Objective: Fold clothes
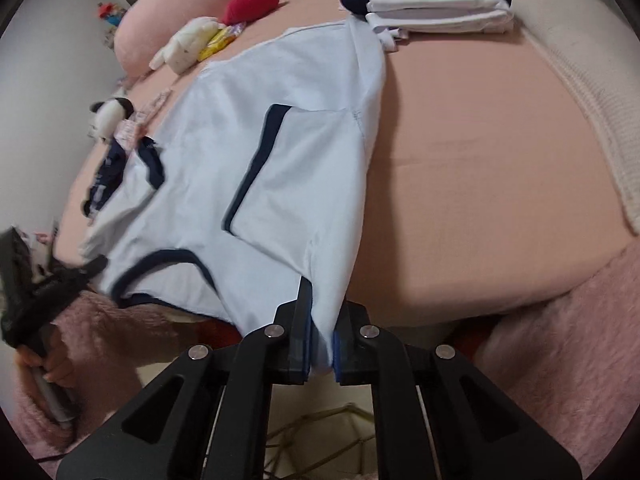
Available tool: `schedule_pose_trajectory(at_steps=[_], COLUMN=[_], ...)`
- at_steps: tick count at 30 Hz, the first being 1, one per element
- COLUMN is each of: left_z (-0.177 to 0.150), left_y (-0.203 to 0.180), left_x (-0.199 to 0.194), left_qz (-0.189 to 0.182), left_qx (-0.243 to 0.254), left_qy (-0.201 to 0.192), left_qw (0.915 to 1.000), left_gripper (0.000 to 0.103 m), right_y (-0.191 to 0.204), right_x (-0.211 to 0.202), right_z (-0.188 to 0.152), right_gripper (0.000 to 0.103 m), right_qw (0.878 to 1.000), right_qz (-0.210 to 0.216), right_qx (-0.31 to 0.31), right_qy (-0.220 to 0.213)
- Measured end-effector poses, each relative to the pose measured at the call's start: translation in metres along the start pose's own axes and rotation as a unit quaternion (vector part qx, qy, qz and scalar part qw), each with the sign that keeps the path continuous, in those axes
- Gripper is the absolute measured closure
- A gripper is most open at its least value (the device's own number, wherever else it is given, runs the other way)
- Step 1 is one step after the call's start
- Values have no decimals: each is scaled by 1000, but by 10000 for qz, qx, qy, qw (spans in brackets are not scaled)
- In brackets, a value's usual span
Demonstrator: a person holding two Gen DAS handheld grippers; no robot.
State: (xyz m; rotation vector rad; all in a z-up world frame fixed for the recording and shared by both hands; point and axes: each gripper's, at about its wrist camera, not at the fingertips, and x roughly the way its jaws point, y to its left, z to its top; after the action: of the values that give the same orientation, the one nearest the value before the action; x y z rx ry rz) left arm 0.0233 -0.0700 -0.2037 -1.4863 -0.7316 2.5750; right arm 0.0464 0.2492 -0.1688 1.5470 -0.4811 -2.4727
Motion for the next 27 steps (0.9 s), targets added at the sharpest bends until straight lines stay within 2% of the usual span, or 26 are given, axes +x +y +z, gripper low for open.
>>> schedule_pose_trajectory(at_steps=[2, 8, 11, 13, 16, 19, 22, 24, 26, 27], left_z=[7, 35, 56, 79, 118, 168, 212, 233, 242, 244], left_y=[-5, -26, -33, -41, -56, -61, -58, -44, -28, -20], left_x=[-2, -9, -13, -11, -4, 16, 52, 83, 101, 106], left_qz=[-64, -244, -551, -614, -660, -903, -708, -592, -707, -807], left_qx=[116, 540, 490, 598, 806, 714, 602, 233, -163, -347], left_qy=[34, 154, 213, 236, 264, 318, 260, 336, 337, 319], left_qw=[9999, 9981, 9971, 9960, 9942, 9928, 9953, 9974, 9968, 9956], left_gripper=[97, 97, 97, 97, 97, 96, 95, 90, 70, 66], right_y=[-1, 8, 9, 11, 15, 13, 8, 2, -6, -10], right_x=[-3, -14, -22, -28, -33, -31, -14, 12, 43, 55], right_z=[3, 25, 41, 58, 92, 135, 180, 207, 224, 227], right_gripper=[97, 97, 97, 97, 97, 97, 95, 93, 77, 75], right_qw=[9998, 9987, 9971, 9953, 9937, 9921, 9918, 9939, 9958, 9960], right_qz=[190, 368, 671, 889, 993, 1085, 930, 555, 270, 203], right_qx=[-27, -245, -215, -184, -197, -24, 345, 553, 653, 751], right_qy=[-93, -248, -302, -349, -478, -635, -808, -774, -580, -442])
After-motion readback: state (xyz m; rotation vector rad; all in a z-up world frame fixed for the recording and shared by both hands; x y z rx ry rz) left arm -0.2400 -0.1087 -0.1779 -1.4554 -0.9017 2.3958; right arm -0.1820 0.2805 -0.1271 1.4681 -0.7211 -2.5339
